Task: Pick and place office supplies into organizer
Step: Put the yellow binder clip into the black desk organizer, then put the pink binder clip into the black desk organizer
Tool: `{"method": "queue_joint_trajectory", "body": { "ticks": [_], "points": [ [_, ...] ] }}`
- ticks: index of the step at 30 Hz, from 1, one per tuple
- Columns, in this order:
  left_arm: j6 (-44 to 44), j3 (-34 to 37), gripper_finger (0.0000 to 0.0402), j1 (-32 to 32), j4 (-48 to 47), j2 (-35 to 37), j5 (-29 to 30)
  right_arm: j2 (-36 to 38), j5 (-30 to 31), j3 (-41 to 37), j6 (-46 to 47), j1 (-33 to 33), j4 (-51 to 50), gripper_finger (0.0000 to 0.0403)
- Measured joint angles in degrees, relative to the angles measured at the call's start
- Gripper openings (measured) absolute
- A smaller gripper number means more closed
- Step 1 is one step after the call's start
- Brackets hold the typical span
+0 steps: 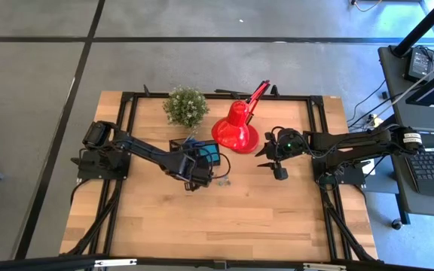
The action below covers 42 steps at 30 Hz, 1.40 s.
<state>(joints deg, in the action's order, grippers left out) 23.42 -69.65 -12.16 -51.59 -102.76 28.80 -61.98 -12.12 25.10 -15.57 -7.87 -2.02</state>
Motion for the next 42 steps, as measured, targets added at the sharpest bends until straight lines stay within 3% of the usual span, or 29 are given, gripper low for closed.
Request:
{"method": "queue_joint_trajectory", "body": {
  "ticks": [19, 34, 42],
  "points": [
    [2.86, 2.91, 0.0056, 0.33, 0.33, -0.55, 4.65, 0.0, 0.0, 0.0, 0.02, -0.01, 0.0, 0.0195],
    [2.97, 2.85, 0.0082, 0.33, 0.33, -0.55, 2.05, 0.0, 0.0, 0.0, 0.04, 0.01, 0.0, 0.0195],
    [1.95, -2.29, 0.0083, 0.26, 0.49, -0.55, -1.82, 0.0, 0.0, 0.0, 0.04, 0.0, -0.01, 0.0195]
  ]
}}
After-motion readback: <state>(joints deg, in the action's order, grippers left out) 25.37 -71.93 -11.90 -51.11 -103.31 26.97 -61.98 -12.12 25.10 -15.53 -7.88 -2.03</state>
